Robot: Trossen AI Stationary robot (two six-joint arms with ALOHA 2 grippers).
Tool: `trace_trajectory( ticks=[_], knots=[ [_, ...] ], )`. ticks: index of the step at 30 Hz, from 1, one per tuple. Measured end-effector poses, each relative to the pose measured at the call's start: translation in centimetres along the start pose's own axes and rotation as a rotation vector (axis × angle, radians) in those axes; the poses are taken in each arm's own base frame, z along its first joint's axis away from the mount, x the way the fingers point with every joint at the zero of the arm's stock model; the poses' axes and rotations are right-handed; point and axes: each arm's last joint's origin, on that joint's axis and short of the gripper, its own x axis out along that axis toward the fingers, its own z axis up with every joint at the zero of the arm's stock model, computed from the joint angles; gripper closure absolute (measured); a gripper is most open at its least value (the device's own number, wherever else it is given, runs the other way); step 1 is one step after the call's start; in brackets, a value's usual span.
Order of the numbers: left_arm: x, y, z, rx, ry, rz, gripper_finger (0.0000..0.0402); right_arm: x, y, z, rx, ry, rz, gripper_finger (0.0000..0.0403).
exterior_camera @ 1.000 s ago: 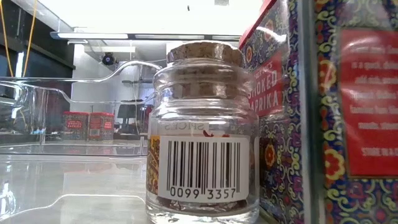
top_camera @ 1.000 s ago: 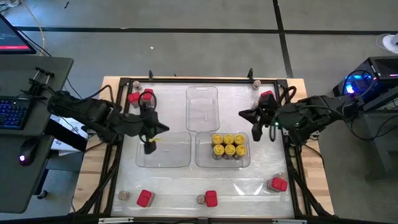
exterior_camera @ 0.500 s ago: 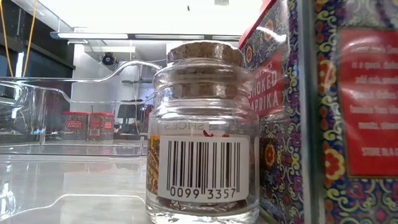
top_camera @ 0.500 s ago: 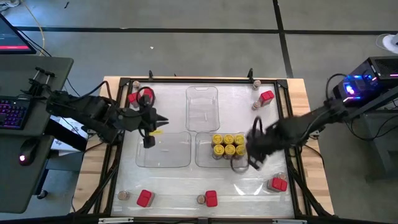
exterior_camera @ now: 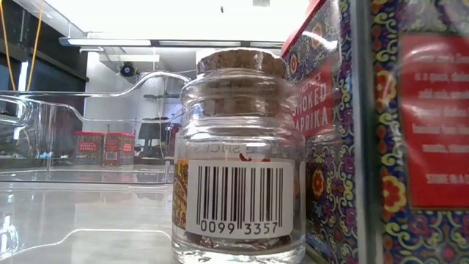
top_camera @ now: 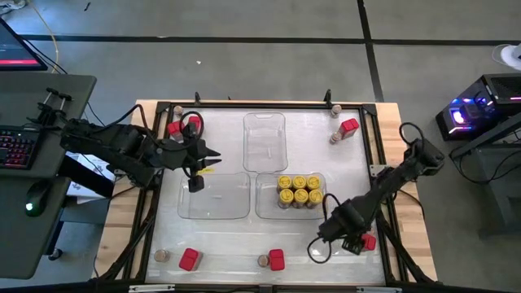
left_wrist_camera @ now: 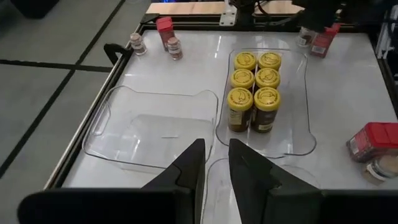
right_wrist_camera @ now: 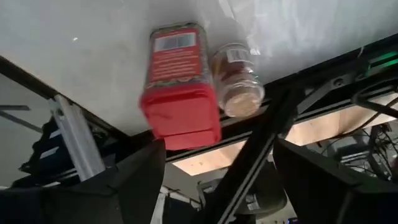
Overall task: Sort spices by type
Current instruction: Put the red seasoning can into the top transparent bin
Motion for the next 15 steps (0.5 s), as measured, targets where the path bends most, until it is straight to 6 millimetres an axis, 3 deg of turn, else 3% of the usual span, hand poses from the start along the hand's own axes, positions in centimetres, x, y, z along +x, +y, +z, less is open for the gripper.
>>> trace_trajectory(
  ticks=[4,15],
  knots=[
    [0.0,0.0,0.0,-0.023,0.0,-0.001,0.0341,0.6,-0.6,-0.2,-0.024,0.01,0.023,0.011],
    [0.0,0.0,0.0,-0.089,0.0,-0.003,0.0341,2.2,0.3,0.5,-0.077,-0.007,0.106,0.011]
  ],
)
